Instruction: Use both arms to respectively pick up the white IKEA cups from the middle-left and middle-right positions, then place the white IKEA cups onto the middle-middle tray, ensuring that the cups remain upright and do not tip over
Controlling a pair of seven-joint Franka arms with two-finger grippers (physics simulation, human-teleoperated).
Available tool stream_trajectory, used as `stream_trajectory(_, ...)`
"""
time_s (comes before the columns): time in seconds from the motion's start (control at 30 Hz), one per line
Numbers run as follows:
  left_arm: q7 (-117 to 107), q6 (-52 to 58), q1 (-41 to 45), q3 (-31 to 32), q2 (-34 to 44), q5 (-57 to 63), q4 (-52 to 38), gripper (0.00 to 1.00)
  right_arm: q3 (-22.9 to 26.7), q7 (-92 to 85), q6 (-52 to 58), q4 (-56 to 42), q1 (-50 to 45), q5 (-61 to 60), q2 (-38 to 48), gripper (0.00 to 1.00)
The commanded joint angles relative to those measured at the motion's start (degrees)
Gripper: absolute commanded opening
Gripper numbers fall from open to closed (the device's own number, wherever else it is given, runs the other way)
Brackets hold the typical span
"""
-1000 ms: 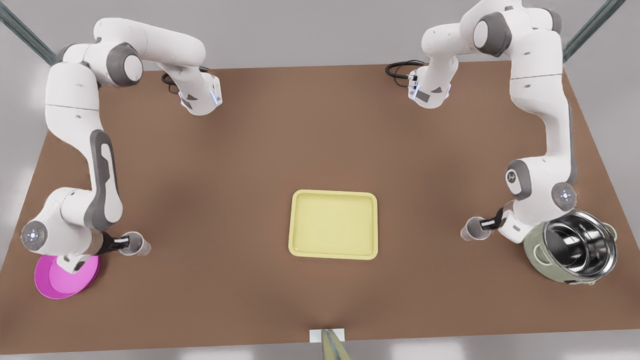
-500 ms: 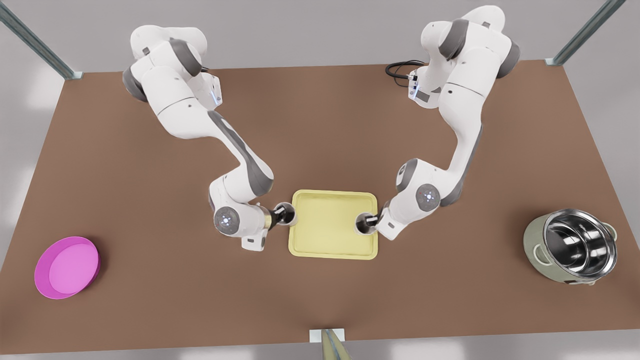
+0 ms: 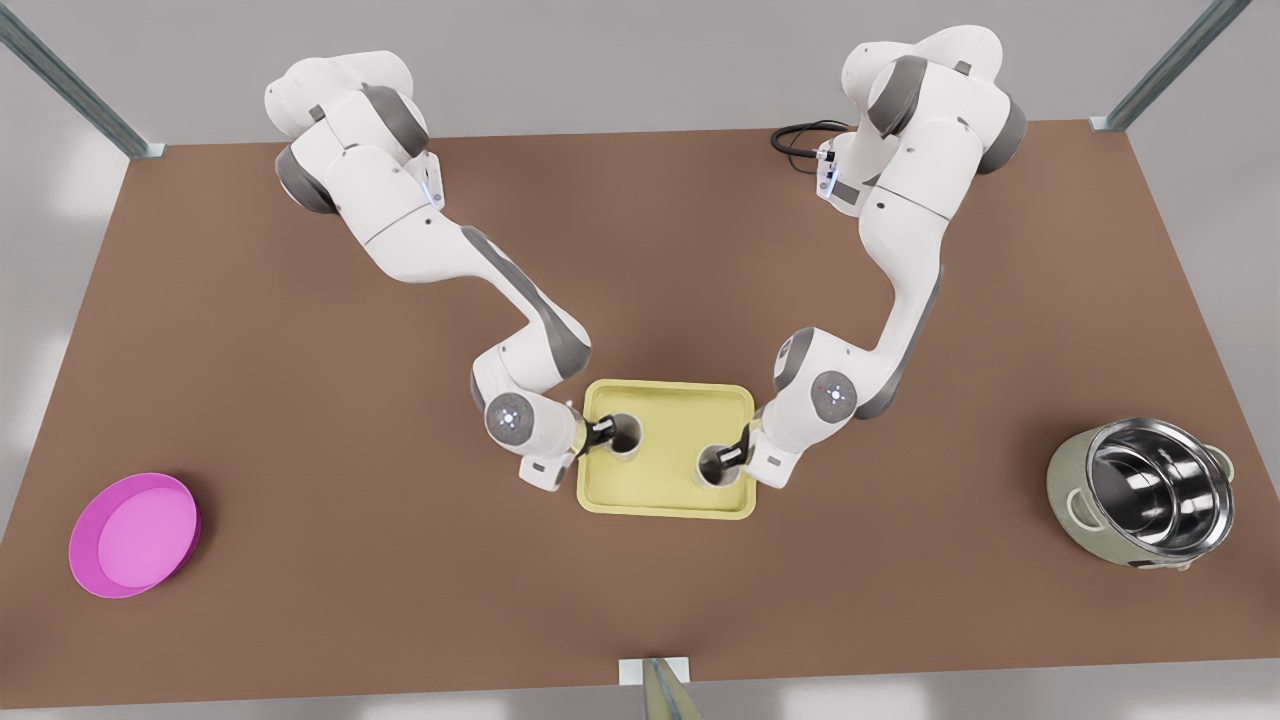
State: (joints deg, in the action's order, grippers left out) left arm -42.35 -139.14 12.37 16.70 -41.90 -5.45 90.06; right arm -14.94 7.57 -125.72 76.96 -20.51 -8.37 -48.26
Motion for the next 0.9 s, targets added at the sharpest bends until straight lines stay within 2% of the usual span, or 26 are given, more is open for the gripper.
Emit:
stream_trajectory(0.0, -11.71, -0.6, -0.07, 0.0, 0.06, 0.53, -0.06, 0.61, 0.0, 10.09, -1.81, 0.03, 0.03, -2.7, 0.09, 1.0)
stream_trajectory(0.07, -11.79, -0.6, -0.07, 0.0, 0.24, 0.53, -0.06, 0.7, 0.0, 10.0, -1.81, -0.15, 0.2, -2.79, 0.18, 1.0)
stream_trajectory(0.1, -11.79, -0.43, -0.07, 0.0, 0.32, 0.53, 0.03, 0.82, 0.0, 10.09, -1.81, -0.15, 0.03, -2.79, 0.35, 1.0)
stream_trajectory(0.13, -12.23, -0.34, -0.15, 0.0, 0.32, 0.53, 0.03, 0.9, 0.0, 10.09, -1.46, 0.03, -0.24, -2.79, 0.88, 1.0)
stream_trajectory(0.2, -12.5, -0.17, -0.15, 0.0, 0.41, 0.53, -0.06, 1.0, -0.26, 10.0, 0.92, 1.26, -0.5, -2.7, 3.87, 1.0)
stream_trajectory(0.23, -12.5, 0.54, -0.33, 0.0, 0.94, 0.53, -0.06, 1.0, -0.35, 10.0, 2.67, 2.4, -0.33, -2.79, 5.71, 1.0)
stream_trajectory(0.3, -12.58, 2.64, -0.33, 0.0, 1.99, 0.53, -0.14, 1.0, -0.52, 8.86, 14.71, 2.4, 3.28, -2.79, 8.53, 1.0)
stream_trajectory(0.33, -12.58, 5.81, -0.33, -0.17, 3.05, 0.7, -0.23, 1.0, -0.52, 8.6, 22.79, 2.4, 8.02, -2.79, 8.44, 1.0)
stream_trajectory(0.37, -12.41, 14.93, -0.76, -0.35, 4.54, 4.48, -1.9, 1.0, -0.26, 7.54, 28.86, 2.4, 12.5, -2.61, 8.44, 1.0)
stream_trajectory(0.4, -12.41, 29.43, -1.12, -0.35, 4.98, 7.47, -8.04, 1.0, -0.17, 3.51, 32.73, 2.14, 18.83, -1.12, 8.09, 1.0)
stream_trajectory(0.43, -12.15, 43.59, -1.73, -0.35, 4.98, 9.4, -15.43, 1.0, 0.0, -0.98, 35.54, 1.26, 23.84, 5.8, 8.18, 1.0)
stream_trajectory(0.47, -11.97, 53.0, -3.4, -0.35, 4.98, 10.46, -22.11, 1.0, 0.09, -4.06, 35.46, -0.58, 25.07, 18.55, 8.26, 1.0)
stream_trajectory(0.53, 3.46, 65.64, -6.12, -0.44, 5.07, 16.08, -30.29, 1.0, 6.76, -10.21, 36.33, -1.38, 26.66, 19.89, 15.55, 1.0)
stream_trajectory(0.57, 15.79, 69.88, -9.64, -0.43, 7.79, 17.57, -30.82, 1.0, 7.38, -10.12, 36.95, -1.2, 26.83, 19.88, 20.3, 1.0)
stream_trajectory(0.6, 25.36, 72.26, -11.31, -0.61, 10.86, 19.95, -30.73, 1.0, 7.65, -10.3, 37.74, -1.12, 26.83, 18.92, 24.69, 1.0)
stream_trajectory(0.67, 47.79, 67.95, -10.79, -7.38, 24.58, 16.09, -18.69, 1.0, 7.56, -10.47, 40.21, 0.73, 26.83, 18.74, 32.87, 1.0)
stream_trajectory(0.73, 47.53, 66.72, -8.42, -10.89, 25.9, 11.35, -18.69, 1.0, 7.56, -10.56, 40.73, 3.1, 26.83, 17.52, 37.09, 1.0)
stream_trajectory(0.87, 47.36, 67.42, -8.33, -11.77, 27.22, 8.44, -19.3, 1.0, 7.74, -10.56, 41.0, 3.89, 26.83, 16.63, 37.71, 1.0)
